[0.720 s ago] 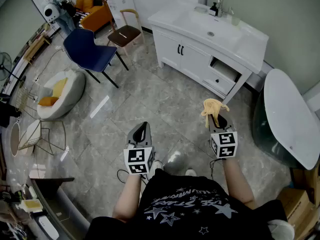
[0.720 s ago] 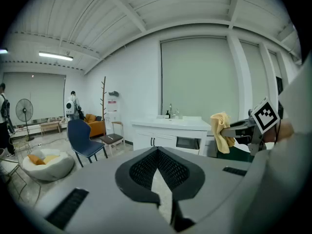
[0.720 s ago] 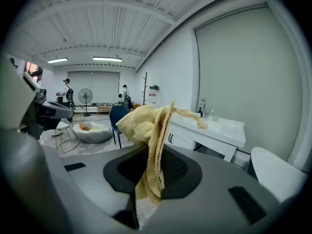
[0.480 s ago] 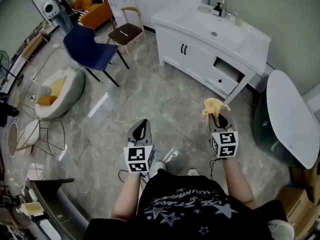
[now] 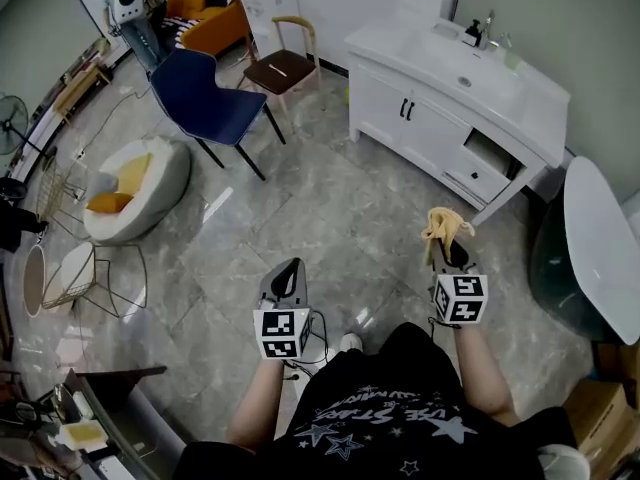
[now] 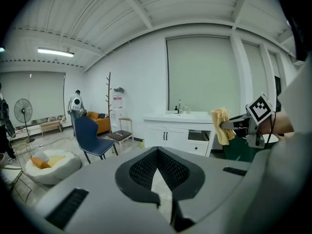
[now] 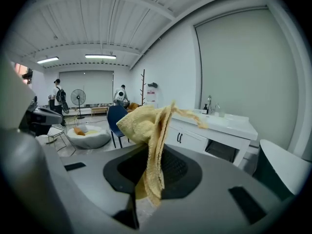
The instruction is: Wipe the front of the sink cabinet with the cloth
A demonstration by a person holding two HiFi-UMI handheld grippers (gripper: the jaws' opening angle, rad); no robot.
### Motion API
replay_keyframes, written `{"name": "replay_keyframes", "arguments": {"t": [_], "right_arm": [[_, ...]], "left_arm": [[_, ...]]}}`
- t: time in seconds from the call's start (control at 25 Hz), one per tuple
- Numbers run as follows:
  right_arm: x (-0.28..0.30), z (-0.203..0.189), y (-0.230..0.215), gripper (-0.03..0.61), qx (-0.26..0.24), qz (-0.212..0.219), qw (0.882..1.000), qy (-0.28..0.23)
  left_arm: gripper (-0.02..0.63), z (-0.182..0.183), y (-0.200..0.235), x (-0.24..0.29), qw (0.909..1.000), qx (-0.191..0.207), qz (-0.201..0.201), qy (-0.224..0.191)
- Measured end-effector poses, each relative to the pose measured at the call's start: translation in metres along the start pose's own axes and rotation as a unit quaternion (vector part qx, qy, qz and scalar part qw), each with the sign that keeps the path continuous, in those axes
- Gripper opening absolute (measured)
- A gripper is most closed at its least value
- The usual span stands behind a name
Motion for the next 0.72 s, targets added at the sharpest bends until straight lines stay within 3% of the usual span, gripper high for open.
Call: {"name": "replay_keyframes", "arguments": {"t": [0.44,0.72], "right_arm": [[0.05,0.011,0.017,0.081,0.0,-0.014,1.0,0.023],[0.133,0.032,0.008,0.081,0.022,-0.013,1.0,0.016]], "left_arm": [[0.015,-0.009,0.042,0.017,0.9996,-0.025,-0.012,0.008],[0.017,0.004,0.075,0.073,0.9994,-0.023,-0.003,0.024]]}}
Point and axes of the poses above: the fingertips, and each gripper's own axes: x forward along the fingers, y to its left, z out of its top, the point moved 6 cm from there along -x, backward along the fingers, and after that the axes turned 2 degrees about x, right-handed, at the moved point
